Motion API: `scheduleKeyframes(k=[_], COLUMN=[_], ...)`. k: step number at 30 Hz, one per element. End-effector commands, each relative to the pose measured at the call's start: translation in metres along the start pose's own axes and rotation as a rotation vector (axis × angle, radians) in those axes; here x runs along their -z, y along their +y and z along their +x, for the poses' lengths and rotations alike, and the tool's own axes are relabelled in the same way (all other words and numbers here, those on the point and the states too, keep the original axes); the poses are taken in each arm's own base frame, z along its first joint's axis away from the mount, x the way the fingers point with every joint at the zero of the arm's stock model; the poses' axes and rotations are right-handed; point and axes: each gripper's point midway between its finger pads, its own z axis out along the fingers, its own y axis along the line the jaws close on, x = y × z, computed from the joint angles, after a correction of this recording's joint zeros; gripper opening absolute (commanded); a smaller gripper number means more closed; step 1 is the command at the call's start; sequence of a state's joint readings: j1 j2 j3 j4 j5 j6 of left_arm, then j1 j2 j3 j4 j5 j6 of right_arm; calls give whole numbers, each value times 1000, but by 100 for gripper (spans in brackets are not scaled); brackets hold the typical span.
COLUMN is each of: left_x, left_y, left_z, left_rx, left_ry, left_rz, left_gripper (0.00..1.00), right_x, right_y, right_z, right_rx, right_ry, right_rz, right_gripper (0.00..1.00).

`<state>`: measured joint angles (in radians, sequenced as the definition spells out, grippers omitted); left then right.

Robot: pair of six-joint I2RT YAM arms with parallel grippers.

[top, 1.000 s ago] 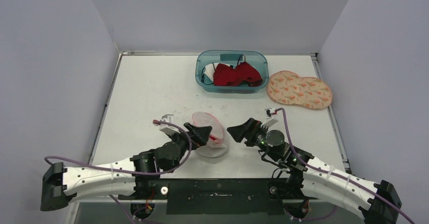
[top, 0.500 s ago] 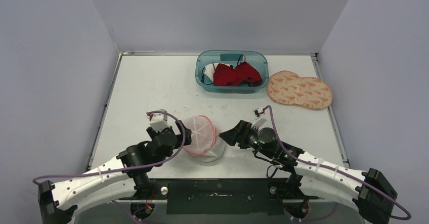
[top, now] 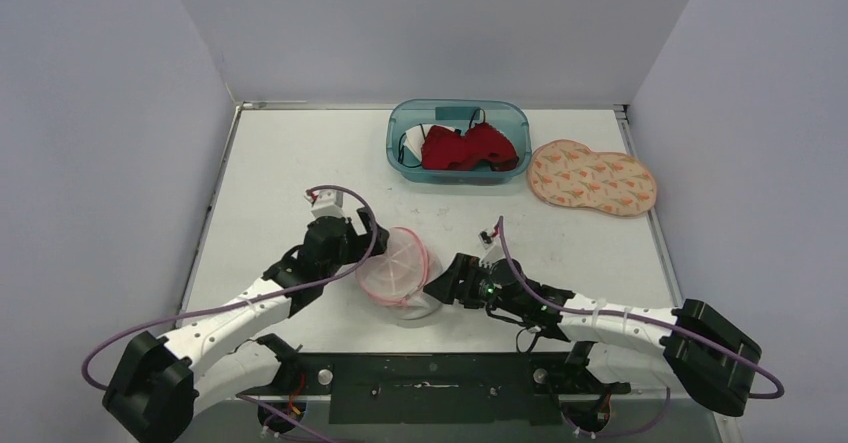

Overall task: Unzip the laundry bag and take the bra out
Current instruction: Unzip the laundry bag at the center of the board, then adjust the laundry bag at the center of the board.

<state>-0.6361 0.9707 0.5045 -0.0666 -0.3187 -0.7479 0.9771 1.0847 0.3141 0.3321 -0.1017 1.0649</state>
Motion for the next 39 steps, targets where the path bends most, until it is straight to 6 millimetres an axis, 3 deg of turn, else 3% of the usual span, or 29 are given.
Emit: scheduleKeyframes(k=[1,5,10,18,23,27,30,33,39], left_x=[-8,-4,13,46,56,57,57,57,57], left_y=[-53,-51,-44,-47,-48,-40,-34,-29,-29], left_z=[15,39,52,69,82,74,57,35,8], left_rx=[-18,15,84,301,414,537,646,748,857], left_ry=[51,94,105,55,19,-71,-153,-252,-370], left_rz=[310,379,415,454,394,334,305,284,254], left_gripper=[86,65,30,4,0,0,0,0,0], right_x=[-2,-9,-20,-50,-62,-39,-10,14,26], right_y=[-7,-6,-16,-22,-30,-34,-27,-5,55], right_z=[-11,-20,-37,-71,-110,-134,-136,-130,-97], right_rx=[-35,-21,-19,26,87,140,154,136,91], right_ry=[-24,-30,-48,-35,-95,-179,-226,-255,-169], right_rz=[-31,-40,-20,-2,86,177,182,99,-141], right_gripper=[77,67,52,50,63,73,74,73,74])
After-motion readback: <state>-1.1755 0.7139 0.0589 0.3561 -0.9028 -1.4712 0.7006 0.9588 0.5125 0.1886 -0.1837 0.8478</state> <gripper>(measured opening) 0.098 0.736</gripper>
